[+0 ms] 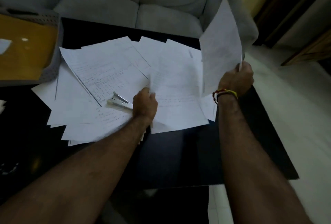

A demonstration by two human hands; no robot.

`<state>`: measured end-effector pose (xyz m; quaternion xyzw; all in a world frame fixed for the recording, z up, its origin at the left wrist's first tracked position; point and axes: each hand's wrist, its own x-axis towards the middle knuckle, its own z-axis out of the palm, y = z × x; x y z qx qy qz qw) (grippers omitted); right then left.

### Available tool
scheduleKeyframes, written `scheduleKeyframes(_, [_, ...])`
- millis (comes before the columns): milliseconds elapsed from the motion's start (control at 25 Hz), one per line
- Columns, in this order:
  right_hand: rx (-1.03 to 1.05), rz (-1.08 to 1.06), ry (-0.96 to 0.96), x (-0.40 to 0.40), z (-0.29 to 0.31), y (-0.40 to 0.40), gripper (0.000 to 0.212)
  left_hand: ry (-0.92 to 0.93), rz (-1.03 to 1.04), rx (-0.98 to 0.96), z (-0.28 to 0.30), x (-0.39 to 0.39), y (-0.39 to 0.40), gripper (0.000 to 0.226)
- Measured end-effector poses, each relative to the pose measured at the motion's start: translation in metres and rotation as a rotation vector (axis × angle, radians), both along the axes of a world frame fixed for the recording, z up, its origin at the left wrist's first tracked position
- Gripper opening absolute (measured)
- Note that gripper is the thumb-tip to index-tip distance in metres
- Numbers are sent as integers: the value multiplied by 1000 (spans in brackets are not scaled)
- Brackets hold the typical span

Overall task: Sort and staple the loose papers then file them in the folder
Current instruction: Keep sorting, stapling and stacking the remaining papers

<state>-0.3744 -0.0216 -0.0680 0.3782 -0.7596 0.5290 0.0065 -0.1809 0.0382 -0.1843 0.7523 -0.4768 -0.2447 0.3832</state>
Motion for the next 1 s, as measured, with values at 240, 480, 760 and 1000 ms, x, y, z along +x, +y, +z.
scheduleKeyframes(240, [-141,249,-247,77,36,58,21,168,195,71,27,58,63,21])
scheduleKeyframes(480, [521,445,-363,139,-47,141,23,257,329,97,5,127,138,18])
scheduleKeyframes(760, [798,579,-271,153,-76,162,38,467,447,28,-4,136,149,45])
scheduleKeyframes(1000, [833,698,-496,131,-79,152,38,301,358,47,-9,132,153,17])
